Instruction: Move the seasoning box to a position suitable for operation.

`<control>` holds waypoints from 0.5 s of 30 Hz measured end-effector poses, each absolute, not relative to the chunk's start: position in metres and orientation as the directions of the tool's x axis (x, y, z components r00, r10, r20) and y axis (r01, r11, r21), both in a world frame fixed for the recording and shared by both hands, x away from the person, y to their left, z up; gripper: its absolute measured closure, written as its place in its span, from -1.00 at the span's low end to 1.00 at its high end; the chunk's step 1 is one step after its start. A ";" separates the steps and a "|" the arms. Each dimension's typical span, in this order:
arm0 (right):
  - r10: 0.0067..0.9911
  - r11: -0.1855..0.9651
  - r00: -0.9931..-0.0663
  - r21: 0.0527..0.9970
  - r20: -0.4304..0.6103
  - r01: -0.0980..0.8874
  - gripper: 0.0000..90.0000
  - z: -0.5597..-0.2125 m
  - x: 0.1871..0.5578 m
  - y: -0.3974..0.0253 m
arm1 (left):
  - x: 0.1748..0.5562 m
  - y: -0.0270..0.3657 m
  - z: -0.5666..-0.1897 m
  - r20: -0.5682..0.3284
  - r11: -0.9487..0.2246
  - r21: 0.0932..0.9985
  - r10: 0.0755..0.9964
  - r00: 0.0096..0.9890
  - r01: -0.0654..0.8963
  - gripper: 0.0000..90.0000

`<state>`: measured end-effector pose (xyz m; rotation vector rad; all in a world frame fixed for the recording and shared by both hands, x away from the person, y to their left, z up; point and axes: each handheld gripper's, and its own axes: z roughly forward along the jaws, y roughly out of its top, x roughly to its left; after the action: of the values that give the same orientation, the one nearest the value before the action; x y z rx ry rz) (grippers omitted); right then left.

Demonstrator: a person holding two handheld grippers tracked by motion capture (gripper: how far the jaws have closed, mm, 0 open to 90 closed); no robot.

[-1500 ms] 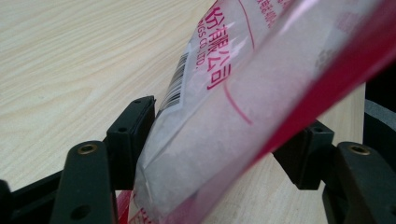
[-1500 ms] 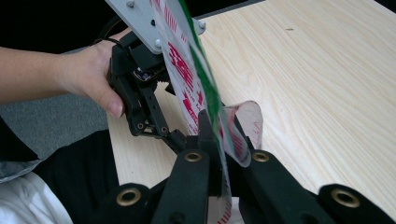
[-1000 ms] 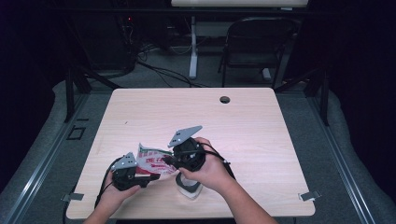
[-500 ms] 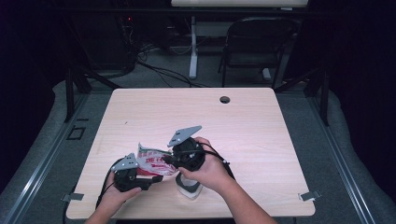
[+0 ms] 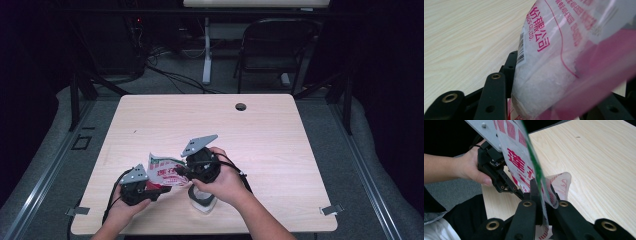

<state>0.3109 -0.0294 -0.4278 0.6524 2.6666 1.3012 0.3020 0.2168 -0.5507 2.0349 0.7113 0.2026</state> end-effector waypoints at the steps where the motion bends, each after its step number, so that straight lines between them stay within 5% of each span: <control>1: 0.420 0.549 -0.903 0.768 0.088 0.331 1.00 -0.428 0.311 -0.030 | 0.301 0.216 -0.550 -0.127 -0.397 0.824 0.565 0.815 0.404 0.33; 15: 0.416 0.535 -0.903 0.774 0.110 0.340 1.00 -0.429 0.312 -0.036 | 0.297 0.215 -0.539 -0.035 -0.463 0.804 0.589 0.807 0.372 0.41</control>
<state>0.3120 -0.0363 -0.4293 0.6600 2.6744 1.3184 0.2972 0.2149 -0.5386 2.1075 0.7077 0.3110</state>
